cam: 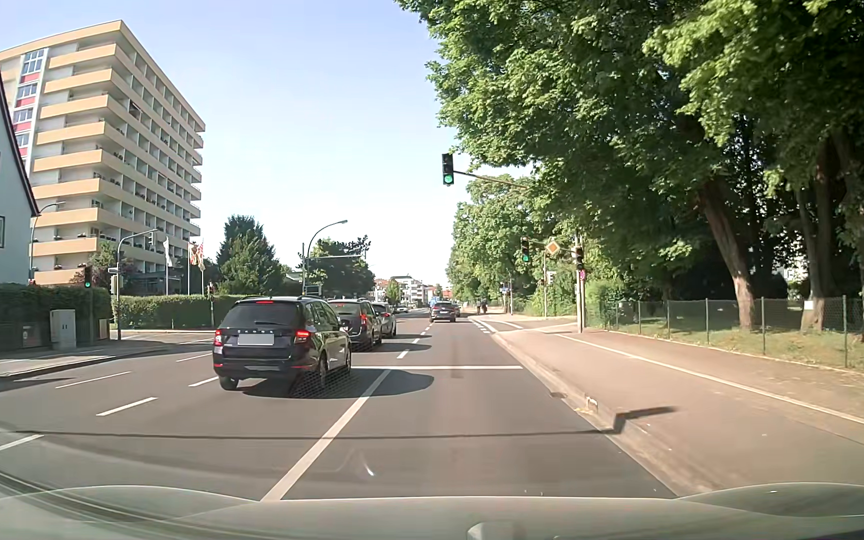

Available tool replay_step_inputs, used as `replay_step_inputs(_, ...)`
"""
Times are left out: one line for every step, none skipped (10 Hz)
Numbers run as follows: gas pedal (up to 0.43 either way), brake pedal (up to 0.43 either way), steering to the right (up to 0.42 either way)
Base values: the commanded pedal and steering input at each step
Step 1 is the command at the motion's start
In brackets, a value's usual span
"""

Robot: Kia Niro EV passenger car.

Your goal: Follow the waypoints while adhering to traffic rules and regulations

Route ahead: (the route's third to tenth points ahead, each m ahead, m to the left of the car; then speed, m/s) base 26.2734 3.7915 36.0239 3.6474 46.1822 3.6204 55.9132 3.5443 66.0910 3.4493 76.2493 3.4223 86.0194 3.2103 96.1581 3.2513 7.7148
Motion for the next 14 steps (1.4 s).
replay_step_inputs(0.37,0.0,0.0)
replay_step_inputs(0.37,0.0,-0.001)
replay_step_inputs(0.37,0.0,-0.004)
replay_step_inputs(0.35,0.0,-0.01)
replay_step_inputs(0.311,0.0,-0.013)
replay_step_inputs(0.248,0.0,-0.012)
replay_step_inputs(0.169,0.0,-0.011)
replay_step_inputs(0.138,0.0,-0.006)
replay_step_inputs(0.118,0.0,-0.004)
replay_step_inputs(0.118,0.0,-0.004)
replay_step_inputs(0.118,0.0,-0.004)
replay_step_inputs(0.118,0.0,-0.004)
replay_step_inputs(0.118,0.0,-0.004)
replay_step_inputs(0.118,0.0,-0.004)
